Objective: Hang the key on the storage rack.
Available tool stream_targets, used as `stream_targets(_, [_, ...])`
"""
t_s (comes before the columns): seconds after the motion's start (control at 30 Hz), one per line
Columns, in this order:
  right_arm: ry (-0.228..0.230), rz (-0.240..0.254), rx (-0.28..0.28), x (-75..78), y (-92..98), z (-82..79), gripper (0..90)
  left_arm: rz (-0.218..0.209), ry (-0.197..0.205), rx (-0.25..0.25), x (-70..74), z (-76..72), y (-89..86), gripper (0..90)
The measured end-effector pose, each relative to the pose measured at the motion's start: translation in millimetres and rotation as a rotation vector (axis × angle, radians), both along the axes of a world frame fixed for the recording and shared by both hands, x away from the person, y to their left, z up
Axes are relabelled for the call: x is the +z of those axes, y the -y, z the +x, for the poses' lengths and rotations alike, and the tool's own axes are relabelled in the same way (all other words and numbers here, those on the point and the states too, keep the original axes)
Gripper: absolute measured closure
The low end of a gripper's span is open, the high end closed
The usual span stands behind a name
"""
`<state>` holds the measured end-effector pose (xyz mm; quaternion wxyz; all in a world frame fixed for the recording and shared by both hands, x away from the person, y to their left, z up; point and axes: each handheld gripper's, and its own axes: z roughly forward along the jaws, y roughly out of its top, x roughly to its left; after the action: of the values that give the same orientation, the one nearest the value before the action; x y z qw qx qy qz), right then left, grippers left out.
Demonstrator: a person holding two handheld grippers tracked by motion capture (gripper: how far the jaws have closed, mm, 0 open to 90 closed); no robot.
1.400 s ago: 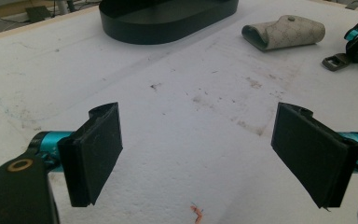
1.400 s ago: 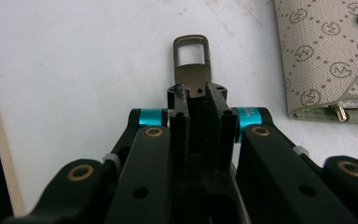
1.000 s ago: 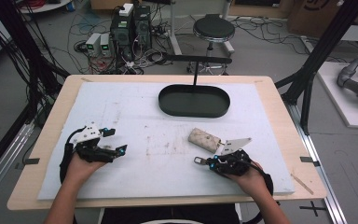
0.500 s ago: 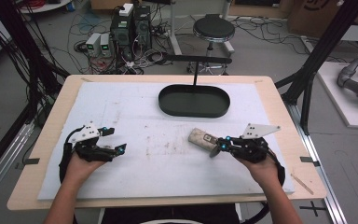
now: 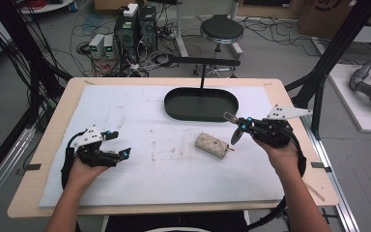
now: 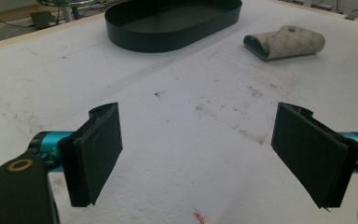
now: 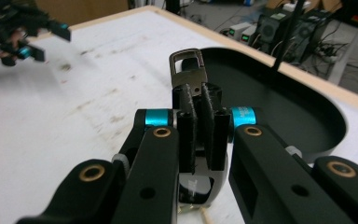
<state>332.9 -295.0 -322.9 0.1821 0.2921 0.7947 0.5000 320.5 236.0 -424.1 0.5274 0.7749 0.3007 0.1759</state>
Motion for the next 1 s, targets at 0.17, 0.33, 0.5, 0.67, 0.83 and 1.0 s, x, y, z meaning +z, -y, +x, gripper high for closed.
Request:
stream_targets(0.17, [0.005, 0.012, -0.038, 6.8, 2.0, 19.1, 86.2, 0.000, 0.000, 0.004, -0.1, 0.2, -0.6, 16.2])
stream_targets(0.33, [0.004, 0.031, -0.079, 10.0, 3.7, 38.9, 86.2, 0.001, -0.001, 0.005, -0.4, 0.5, -0.5, 16.2])
stream_targets(0.5, [-0.003, 0.034, -0.112, 14.0, 4.1, 59.5, 86.2, 0.004, -0.005, 0.005, -0.7, 0.9, -0.3, 16.2])
stream_targets(0.67, [-0.001, 0.023, -0.135, 18.4, 1.9, 75.3, 86.1, 0.003, -0.004, 0.006, -0.8, 0.9, -0.4, 16.2])
stream_targets(0.83, [-0.006, 0.012, -0.187, 23.3, 2.5, 98.4, 86.1, 0.004, -0.005, 0.010, -0.8, 1.0, -0.9, 16.2])
stream_targets(1.0, [-0.008, 0.004, -0.215, 26.7, 4.0, 111.8, 86.1, 0.005, -0.009, 0.010, -1.5, 1.8, -0.9, 16.2])
